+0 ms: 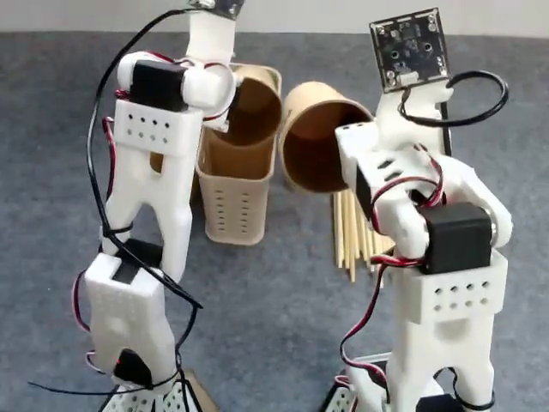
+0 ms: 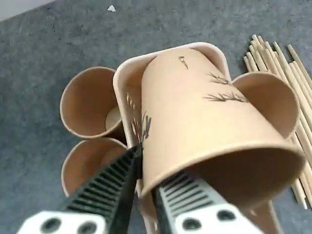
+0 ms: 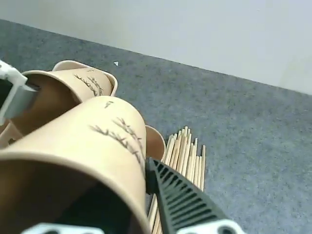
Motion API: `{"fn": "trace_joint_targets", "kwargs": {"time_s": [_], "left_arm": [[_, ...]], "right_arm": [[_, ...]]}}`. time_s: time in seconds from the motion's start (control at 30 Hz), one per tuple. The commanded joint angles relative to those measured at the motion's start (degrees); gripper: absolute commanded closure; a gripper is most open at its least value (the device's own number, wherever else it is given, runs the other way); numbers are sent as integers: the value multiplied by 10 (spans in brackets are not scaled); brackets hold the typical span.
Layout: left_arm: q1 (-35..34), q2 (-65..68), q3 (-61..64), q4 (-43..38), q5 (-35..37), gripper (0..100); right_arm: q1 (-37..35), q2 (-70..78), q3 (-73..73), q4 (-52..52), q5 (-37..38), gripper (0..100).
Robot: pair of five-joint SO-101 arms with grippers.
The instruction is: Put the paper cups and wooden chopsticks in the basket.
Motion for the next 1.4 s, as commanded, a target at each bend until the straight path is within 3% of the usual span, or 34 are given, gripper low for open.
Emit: {"fn": "trace_joint_targets", "kwargs": {"time_s": [0.0,0.2,0.4,0.53,0.87,1.17,1.37], "left_arm": [[15,-48,21,5,14,994],[27,-124,86,5,85,980],[26,-139,137,4,99,783],[24,-138,138,0,98,777],[-88,-144,65,-99,94,773],[-205,-139,0,-99,96,776],[-306,-138,1,-100,94,776]], "right_arm": [[-5,-1,-18,-15,4,994],[-5,-1,-16,-37,2,994],[-5,-1,-16,-38,3,994],[-23,-1,-15,-37,4,994],[-43,0,9,-89,1,994],[-115,1,160,-264,-25,994],[-108,93,141,-279,-23,994]]}}
